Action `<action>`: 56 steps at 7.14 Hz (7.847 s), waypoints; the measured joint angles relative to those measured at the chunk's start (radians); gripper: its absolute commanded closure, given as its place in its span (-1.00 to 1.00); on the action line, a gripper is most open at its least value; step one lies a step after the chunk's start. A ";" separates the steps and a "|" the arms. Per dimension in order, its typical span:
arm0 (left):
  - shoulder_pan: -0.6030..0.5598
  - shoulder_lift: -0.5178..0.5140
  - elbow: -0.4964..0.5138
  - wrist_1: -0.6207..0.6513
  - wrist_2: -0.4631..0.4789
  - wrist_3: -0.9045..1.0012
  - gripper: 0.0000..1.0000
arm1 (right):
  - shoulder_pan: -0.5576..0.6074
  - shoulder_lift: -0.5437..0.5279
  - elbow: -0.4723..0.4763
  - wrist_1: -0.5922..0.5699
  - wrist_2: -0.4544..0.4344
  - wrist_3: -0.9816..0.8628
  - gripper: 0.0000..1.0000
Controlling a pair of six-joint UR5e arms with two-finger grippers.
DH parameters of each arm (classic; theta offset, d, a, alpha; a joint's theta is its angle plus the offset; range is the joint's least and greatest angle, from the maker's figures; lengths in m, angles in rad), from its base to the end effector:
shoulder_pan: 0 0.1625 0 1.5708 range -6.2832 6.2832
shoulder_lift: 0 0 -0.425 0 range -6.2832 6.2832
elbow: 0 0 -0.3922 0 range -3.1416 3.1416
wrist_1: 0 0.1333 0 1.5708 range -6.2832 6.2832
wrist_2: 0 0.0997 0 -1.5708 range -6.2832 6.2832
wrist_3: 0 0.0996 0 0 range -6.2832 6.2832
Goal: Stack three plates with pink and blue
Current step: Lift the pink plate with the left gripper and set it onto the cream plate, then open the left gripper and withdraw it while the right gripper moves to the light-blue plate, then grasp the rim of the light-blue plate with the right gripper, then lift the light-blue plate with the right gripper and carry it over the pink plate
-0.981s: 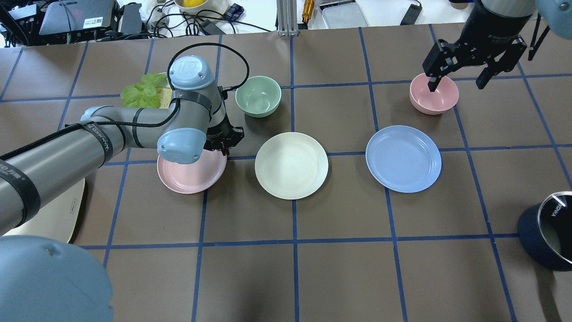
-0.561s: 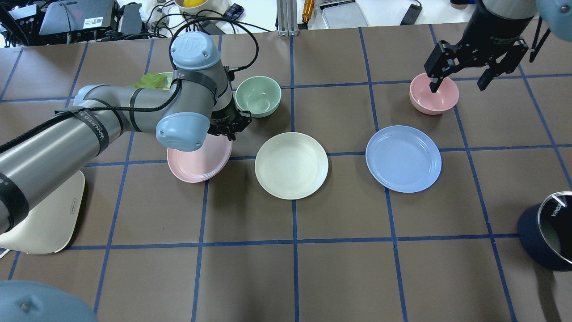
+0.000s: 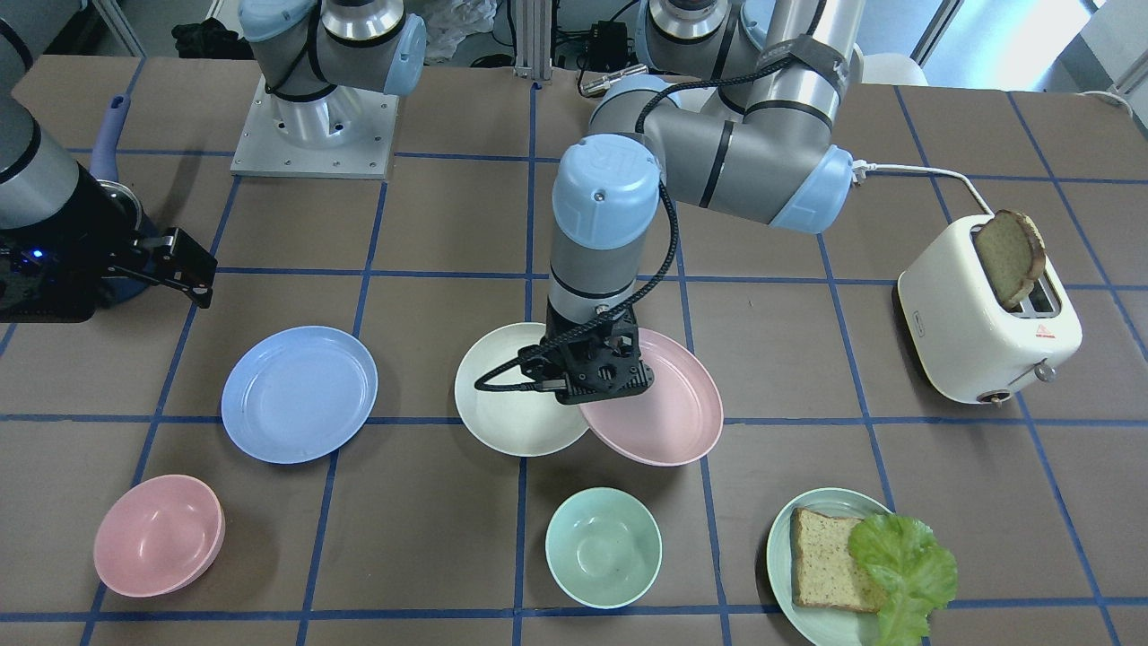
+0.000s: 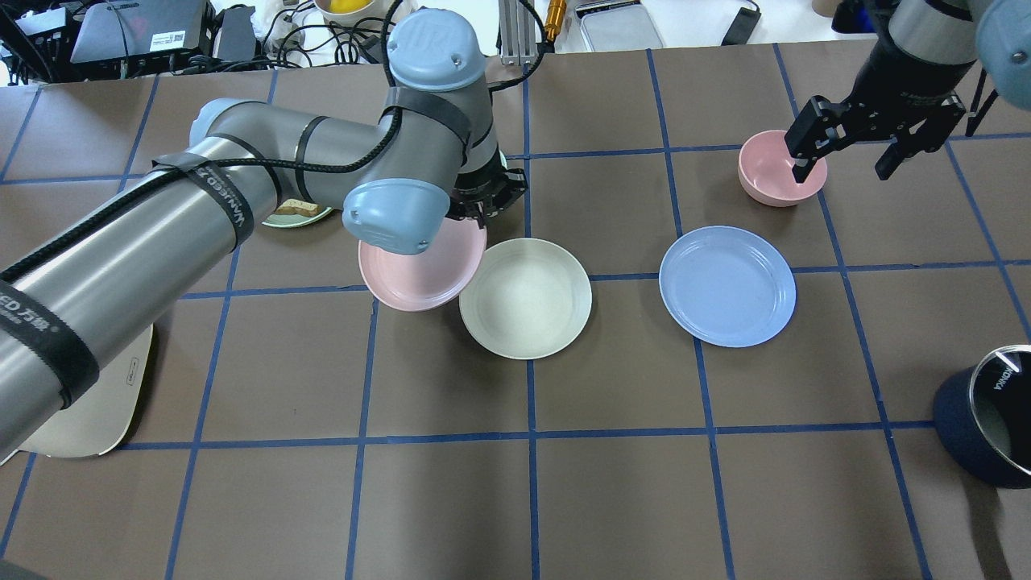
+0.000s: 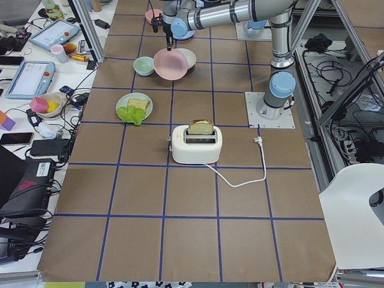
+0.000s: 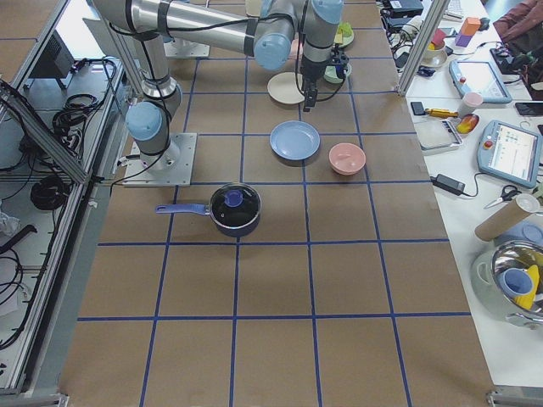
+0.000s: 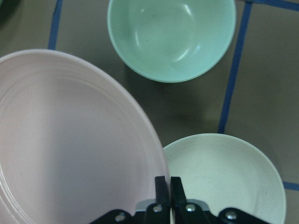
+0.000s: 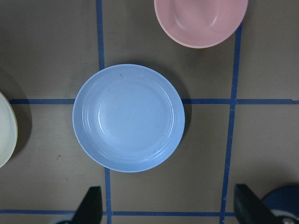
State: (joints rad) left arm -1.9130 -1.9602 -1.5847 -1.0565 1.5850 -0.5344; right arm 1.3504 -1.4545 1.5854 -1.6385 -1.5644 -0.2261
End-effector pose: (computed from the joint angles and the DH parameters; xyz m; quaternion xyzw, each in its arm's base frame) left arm -0.3364 -0.5513 0.3138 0.0962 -0.9938 0.0532 0.0171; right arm 0.0145 -0.5478 0.4277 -0.0027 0.9995 0.0301 0.0101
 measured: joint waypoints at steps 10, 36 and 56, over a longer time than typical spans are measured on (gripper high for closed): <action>-0.158 -0.139 0.050 0.055 -0.005 -0.212 -1.00 | -0.065 0.010 0.253 -0.317 0.003 -0.082 -0.82; 0.312 0.345 0.129 -0.583 -0.024 0.335 -1.00 | -0.071 0.272 0.274 -0.539 0.073 -0.136 1.00; 0.313 0.346 0.126 -0.571 -0.023 0.333 -1.00 | 0.295 0.196 0.086 -0.178 0.175 0.419 1.00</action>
State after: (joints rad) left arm -1.5999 -1.6144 -1.4588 -1.6276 1.5616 -0.2009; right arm 1.6452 -1.2588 1.6713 -1.8170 -1.3892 0.1929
